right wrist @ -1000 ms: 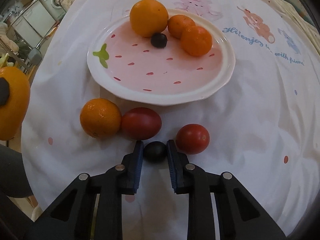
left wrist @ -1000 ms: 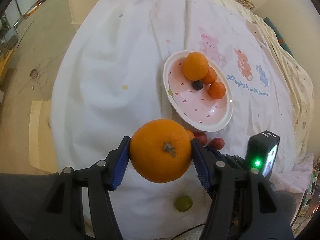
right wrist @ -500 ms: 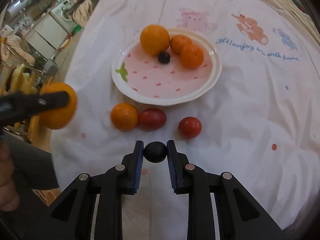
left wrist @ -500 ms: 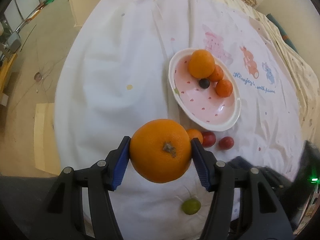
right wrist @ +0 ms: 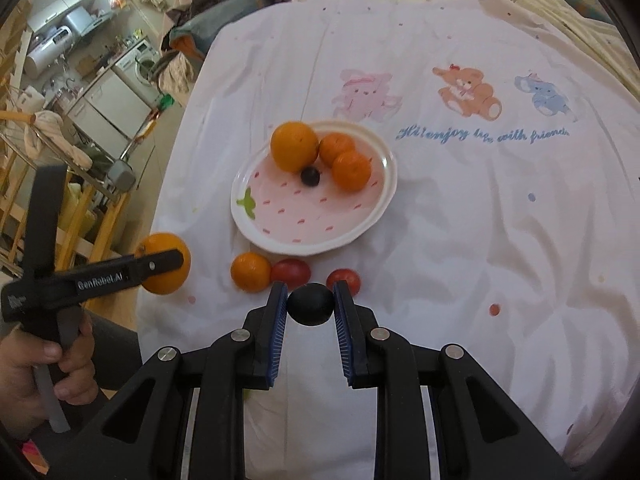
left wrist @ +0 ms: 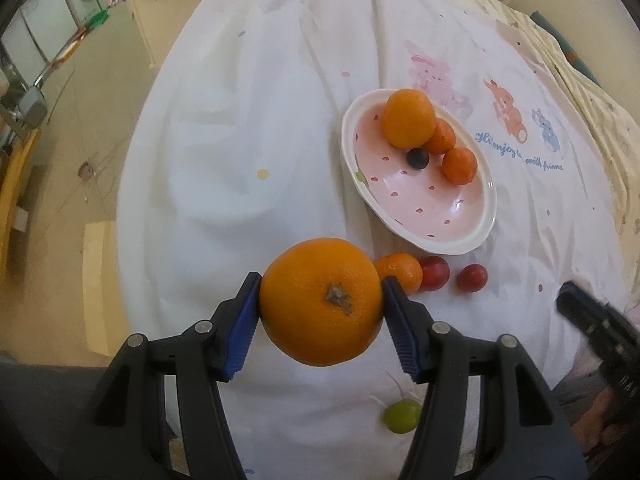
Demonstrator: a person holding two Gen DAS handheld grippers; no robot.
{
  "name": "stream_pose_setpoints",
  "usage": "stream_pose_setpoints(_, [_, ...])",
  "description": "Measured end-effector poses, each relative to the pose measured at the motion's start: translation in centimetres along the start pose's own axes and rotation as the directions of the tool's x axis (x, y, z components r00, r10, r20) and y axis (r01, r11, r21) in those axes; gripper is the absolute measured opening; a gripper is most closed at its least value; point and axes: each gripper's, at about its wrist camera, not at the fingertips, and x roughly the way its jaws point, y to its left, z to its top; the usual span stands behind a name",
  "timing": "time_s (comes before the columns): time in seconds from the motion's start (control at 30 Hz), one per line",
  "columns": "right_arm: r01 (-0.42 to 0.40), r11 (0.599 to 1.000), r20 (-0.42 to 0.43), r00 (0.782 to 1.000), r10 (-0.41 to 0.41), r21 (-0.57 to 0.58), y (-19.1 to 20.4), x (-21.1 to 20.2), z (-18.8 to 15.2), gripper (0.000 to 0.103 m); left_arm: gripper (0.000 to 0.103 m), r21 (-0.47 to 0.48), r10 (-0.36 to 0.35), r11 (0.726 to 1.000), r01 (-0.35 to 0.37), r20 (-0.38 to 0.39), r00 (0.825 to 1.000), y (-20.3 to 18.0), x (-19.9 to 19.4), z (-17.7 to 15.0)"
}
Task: Organize fruits
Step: 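Carry the large orange and dark plum over the pink plate with both tools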
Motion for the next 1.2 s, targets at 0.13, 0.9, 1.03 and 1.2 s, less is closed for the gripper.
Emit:
stream_pose_setpoints(0.13, [-0.007,1.000,0.026,1.000,0.006,0.022,-1.1,-0.5,1.1,0.025,0.056,0.022,0.011,1.000,-0.011,0.013,1.000,-0.5,-0.7,0.6])
stream_pose_setpoints(0.9, [-0.033,0.995,0.086,0.996,0.024,0.096,-5.0,1.1,6.9,0.025,0.055,0.191,0.054,0.980,-0.063,0.052,0.997,-6.3,0.3,7.9])
stream_pose_setpoints(1.03, [-0.035,0.994,0.076,0.997,0.027,0.103,-5.1,2.2,7.6,0.025,0.055,0.215,0.056,0.975,-0.063,0.040,0.998,-6.9,1.9,8.7])
stream_pose_setpoints(1.2, [-0.030,0.994,0.067,0.997,0.023,0.104,-5.4,3.1,8.5,0.025,0.055,0.229,0.069,0.971,-0.072,0.020,0.997,-7.4,4.0,9.1])
